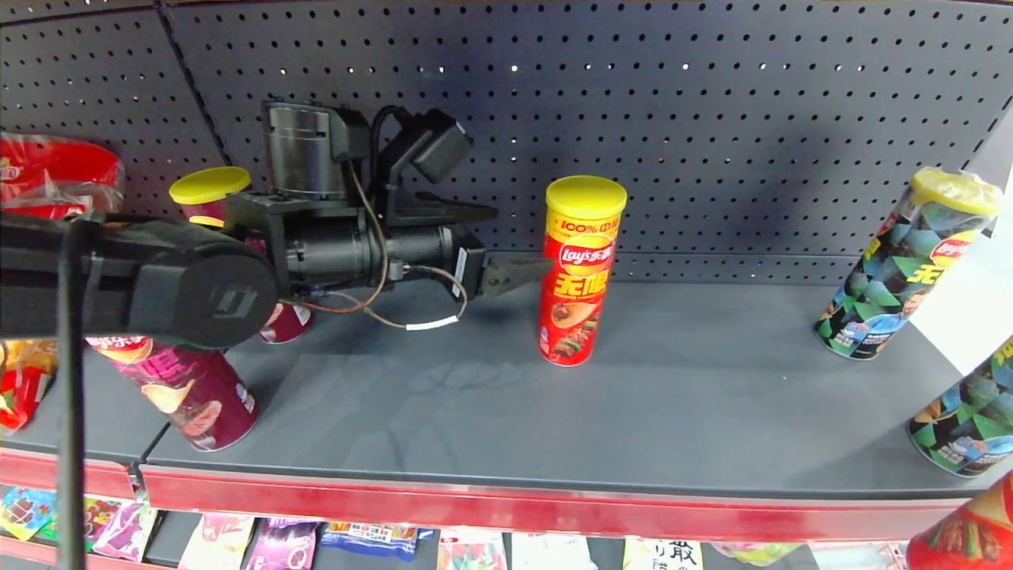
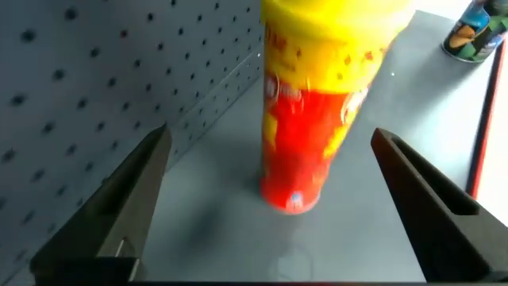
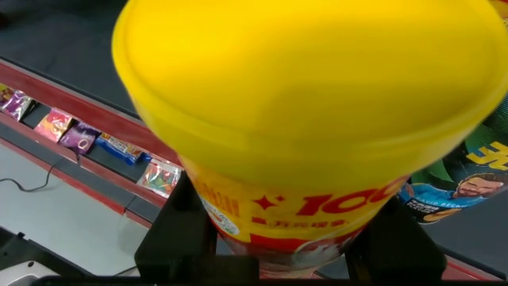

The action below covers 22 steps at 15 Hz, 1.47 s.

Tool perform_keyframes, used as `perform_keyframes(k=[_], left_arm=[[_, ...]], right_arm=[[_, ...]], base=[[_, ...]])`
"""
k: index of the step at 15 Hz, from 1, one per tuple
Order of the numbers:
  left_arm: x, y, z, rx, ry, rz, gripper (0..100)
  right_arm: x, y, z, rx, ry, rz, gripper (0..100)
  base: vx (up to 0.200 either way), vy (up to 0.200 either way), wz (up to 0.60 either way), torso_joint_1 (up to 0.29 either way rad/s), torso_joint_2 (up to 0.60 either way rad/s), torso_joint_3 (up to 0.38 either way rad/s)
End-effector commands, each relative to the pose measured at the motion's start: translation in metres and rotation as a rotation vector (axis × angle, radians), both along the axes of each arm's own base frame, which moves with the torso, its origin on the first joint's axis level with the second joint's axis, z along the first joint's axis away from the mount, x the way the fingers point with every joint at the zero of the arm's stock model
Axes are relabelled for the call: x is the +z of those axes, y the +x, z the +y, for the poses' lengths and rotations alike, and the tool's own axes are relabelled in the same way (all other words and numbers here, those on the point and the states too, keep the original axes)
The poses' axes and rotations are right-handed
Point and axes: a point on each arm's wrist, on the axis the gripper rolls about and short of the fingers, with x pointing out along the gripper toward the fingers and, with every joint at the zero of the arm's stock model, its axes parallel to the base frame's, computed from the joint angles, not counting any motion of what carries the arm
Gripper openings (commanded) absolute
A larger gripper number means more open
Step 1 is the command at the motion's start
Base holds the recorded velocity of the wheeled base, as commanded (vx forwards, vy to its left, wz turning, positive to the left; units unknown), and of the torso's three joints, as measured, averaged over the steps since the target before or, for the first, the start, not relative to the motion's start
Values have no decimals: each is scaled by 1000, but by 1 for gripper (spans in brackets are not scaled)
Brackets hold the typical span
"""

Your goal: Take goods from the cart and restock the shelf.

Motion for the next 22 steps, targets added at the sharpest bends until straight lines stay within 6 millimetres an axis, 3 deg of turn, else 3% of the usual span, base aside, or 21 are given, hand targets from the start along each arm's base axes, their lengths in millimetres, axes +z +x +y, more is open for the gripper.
perform_keyframes(k=[1, 4, 9, 20, 21, 22], left_arm=[[-6, 7, -15, -25, 2, 6, 100], [-6, 3, -25, -51, 0, 12, 100], [-10, 18, -36, -45, -5, 4, 100], [-15, 23, -67, -79, 18, 29, 100], [-17, 23, -68, -79, 20, 33, 0], [-20, 24, -68, -81, 24, 40, 0]], right_arm=[[0, 0, 0, 1, -1, 1, 0], [0, 0, 0, -2, -1, -1, 0], [0, 0, 0, -3, 0, 2, 0], [0, 0, 0, -3, 0, 2, 0], [0, 0, 0, -3, 0, 2, 0], [0, 0, 0, -3, 0, 2, 0]], base=[[0, 0, 0, 0, 0, 0], [0, 0, 0, 0, 0, 0], [0, 0, 0, 0, 0, 0], [0, 0, 0, 0, 0, 0], [0, 0, 0, 0, 0, 0], [0, 0, 0, 0, 0, 0]])
